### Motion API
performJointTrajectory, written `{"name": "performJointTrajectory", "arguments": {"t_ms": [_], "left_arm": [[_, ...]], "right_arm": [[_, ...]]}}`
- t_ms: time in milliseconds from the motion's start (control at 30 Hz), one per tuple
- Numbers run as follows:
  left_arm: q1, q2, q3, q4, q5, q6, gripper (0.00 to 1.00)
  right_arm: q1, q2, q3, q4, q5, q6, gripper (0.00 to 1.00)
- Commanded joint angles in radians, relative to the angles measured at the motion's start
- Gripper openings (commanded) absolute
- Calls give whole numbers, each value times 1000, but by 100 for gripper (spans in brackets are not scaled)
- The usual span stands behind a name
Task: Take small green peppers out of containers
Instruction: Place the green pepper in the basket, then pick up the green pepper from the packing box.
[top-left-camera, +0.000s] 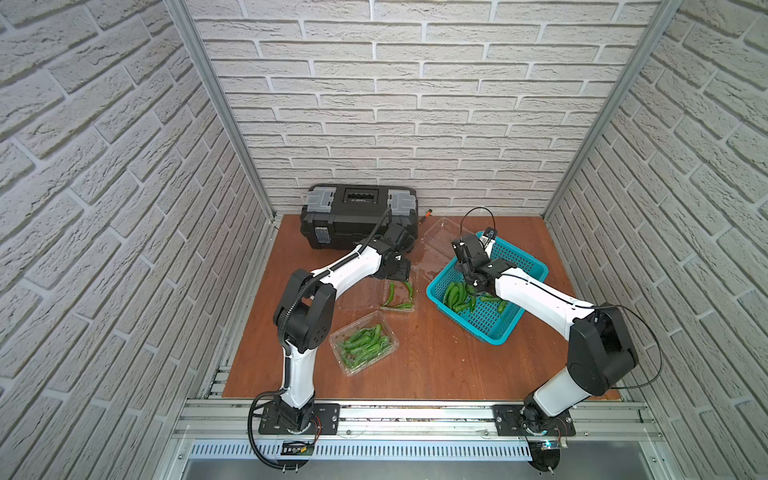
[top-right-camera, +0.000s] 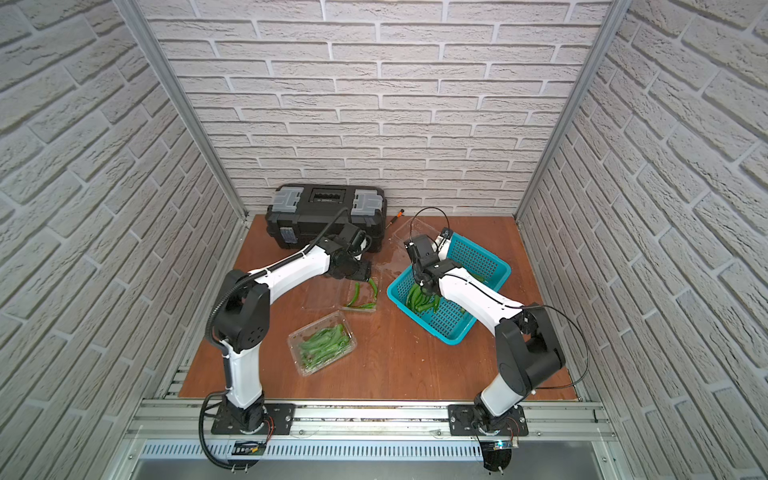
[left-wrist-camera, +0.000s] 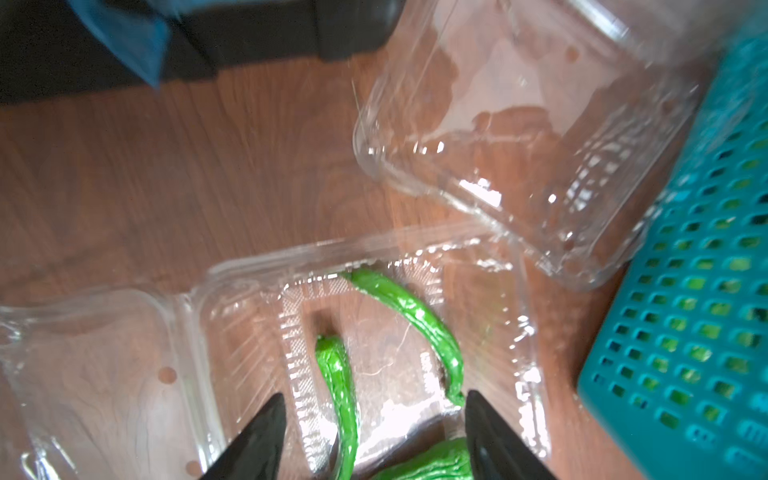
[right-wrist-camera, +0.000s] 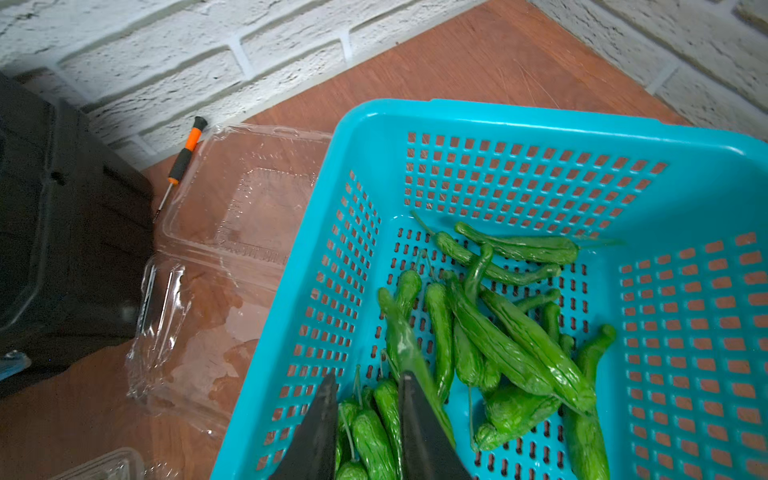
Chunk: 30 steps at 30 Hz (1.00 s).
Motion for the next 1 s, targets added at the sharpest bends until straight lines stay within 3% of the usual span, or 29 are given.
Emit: {"name": "performJointTrajectory", "arguments": {"t_ms": [0, 133, 433, 967], "left_arm": [[-7, 37, 47, -84, 17, 27, 66], [-11, 89, 95, -150, 6, 30, 63], [-25, 214, 230, -291, -53, 21, 47], [-39, 246, 261, -301, -60, 27, 23]], "right_arm": [[3, 4, 4, -12, 11, 52, 28], [-1, 20, 17, -7, -23, 31, 28], [-2, 33, 18, 9, -69, 2, 28], [-12, 39, 17, 7, -98, -3, 28]]}}
